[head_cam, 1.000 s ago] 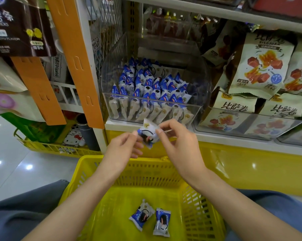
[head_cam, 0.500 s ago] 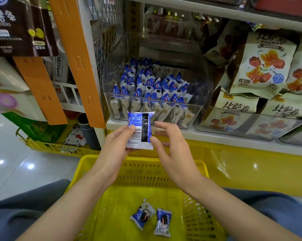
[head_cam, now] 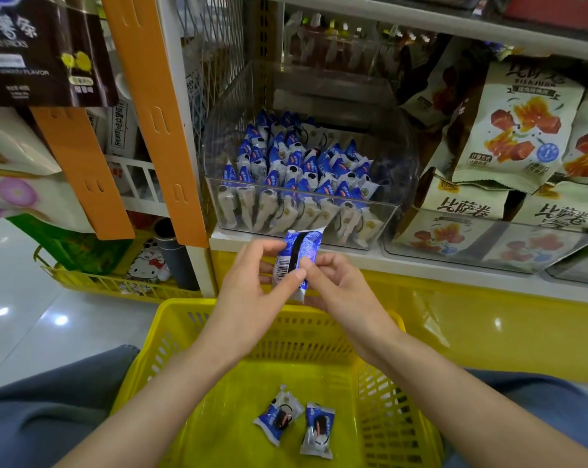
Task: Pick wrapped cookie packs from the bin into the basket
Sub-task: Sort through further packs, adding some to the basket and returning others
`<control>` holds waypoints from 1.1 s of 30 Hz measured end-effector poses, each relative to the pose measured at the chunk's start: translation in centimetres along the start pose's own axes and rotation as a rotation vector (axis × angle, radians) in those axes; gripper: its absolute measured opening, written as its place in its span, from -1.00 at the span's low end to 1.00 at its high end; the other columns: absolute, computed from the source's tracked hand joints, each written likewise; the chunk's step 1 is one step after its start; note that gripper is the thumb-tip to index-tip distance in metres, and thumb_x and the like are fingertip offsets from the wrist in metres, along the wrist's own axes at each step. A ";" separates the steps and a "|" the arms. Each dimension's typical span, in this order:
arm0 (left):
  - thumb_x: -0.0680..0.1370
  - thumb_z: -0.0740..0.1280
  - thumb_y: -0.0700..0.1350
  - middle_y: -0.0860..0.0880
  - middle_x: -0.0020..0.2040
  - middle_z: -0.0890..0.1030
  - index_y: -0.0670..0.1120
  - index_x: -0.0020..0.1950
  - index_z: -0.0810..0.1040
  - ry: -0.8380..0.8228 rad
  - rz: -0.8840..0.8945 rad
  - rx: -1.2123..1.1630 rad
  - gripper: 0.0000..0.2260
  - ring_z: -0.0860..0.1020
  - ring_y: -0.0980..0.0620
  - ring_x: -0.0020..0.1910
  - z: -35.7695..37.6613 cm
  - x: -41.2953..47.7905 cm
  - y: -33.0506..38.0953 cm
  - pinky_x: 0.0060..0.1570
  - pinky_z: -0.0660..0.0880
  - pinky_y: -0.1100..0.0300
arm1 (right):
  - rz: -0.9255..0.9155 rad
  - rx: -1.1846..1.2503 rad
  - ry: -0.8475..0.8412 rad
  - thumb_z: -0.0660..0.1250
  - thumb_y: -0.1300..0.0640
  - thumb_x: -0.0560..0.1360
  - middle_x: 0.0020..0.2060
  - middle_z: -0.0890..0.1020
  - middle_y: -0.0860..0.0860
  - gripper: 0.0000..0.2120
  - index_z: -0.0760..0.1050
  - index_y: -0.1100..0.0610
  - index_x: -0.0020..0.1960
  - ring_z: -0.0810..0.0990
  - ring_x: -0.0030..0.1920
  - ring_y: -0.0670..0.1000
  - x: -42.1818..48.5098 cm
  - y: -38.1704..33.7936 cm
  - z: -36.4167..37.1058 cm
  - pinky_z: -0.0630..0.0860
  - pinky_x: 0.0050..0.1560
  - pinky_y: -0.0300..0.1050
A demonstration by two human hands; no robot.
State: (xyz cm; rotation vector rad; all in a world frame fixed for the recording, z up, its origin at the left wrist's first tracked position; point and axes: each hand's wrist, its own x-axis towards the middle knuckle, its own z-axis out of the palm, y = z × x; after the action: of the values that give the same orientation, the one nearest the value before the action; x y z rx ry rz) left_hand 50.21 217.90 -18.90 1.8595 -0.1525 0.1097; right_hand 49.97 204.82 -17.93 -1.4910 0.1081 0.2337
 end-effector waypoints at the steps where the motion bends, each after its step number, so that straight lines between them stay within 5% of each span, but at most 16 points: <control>1: 0.46 0.39 -0.10 0.08 0.12 0.53 0.03 0.14 0.46 -0.013 -0.019 -0.027 -0.72 0.54 0.12 0.00 0.0 0.1 0.1 -0.03 0.49 0.32 | -0.014 -0.024 0.011 0.27 0.10 0.52 -0.09 0.66 -0.01 -0.85 0.40 0.15 0.05 0.63 -0.16 -0.20 0.0 0.1 -0.1 0.54 -0.23 -0.36; 6: 0.50 0.31 -0.26 0.12 0.08 0.54 0.03 0.12 0.45 -0.071 -0.026 -0.086 -0.74 0.56 0.19 -0.02 -0.3 0.3 0.2 -0.10 0.47 0.45 | -0.068 -0.015 0.024 0.34 0.20 0.47 0.04 0.60 0.03 -0.69 0.41 0.16 0.20 0.62 -0.13 -0.23 0.2 0.5 -0.2 0.60 -0.15 -0.25; 12: 0.53 0.23 -0.27 0.12 0.10 0.54 0.04 0.17 0.43 -0.107 0.006 0.047 -0.71 0.54 0.21 0.05 -0.3 0.4 -0.4 -0.08 0.43 0.51 | -0.123 -0.091 0.012 0.32 0.26 0.48 -0.03 0.57 -0.04 -0.65 0.38 0.20 0.25 0.62 -0.20 -0.27 0.3 0.7 0.1 0.61 -0.17 -0.24; 17: 0.54 0.23 -0.20 0.15 0.08 0.54 0.02 0.22 0.45 -0.060 0.103 0.278 -0.73 0.50 0.22 0.08 -0.7 0.3 -0.7 0.11 0.43 0.31 | -0.142 -0.144 -0.019 0.33 0.22 0.48 0.01 0.57 -0.01 -0.69 0.38 0.11 0.20 0.63 -0.17 -0.18 0.2 1.0 0.1 0.60 -0.16 -0.23; 23: 0.58 0.19 -0.05 0.13 -0.11 0.50 -0.01 0.12 0.48 -0.028 0.273 0.460 -0.84 0.50 0.17 -0.16 -1.1 -0.1 -0.4 -0.20 0.43 0.29 | -0.133 -0.156 -0.043 0.31 0.07 0.49 0.00 0.60 0.01 -0.76 0.40 0.07 0.13 0.64 -0.13 -0.15 0.3 1.2 0.1 0.63 -0.14 -0.15; 27: 0.59 0.17 -0.07 0.05 -0.15 0.54 -0.05 0.09 0.46 -0.016 0.230 0.483 -0.86 0.53 0.06 -0.18 -1.3 0.1 -0.1 -0.21 0.49 0.12 | -0.197 -0.277 -0.043 0.33 0.08 0.49 0.00 0.61 -0.07 -0.83 0.40 -0.05 0.04 0.64 -0.08 -0.12 0.4 1.7 0.1 0.60 -0.09 -0.18; 33: 0.60 0.11 -0.04 -0.03 -0.22 0.56 -0.10 0.09 0.42 -0.010 0.341 0.737 -0.81 0.53 -0.03 -0.28 -1.3 0.1 -0.2 -0.37 0.40 0.13 | -0.369 -0.552 -0.090 0.31 0.06 0.50 -0.09 0.55 -0.29 -0.76 0.30 -0.23 0.00 0.53 -0.02 -0.35 0.0 1.8 -0.3 0.47 -0.13 -0.49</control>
State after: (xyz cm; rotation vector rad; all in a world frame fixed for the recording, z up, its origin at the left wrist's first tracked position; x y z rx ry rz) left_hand 50.38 219.15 -18.65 2.5511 -0.4866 0.4392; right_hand 49.63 204.66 -19.72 -2.0094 -0.3272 0.0280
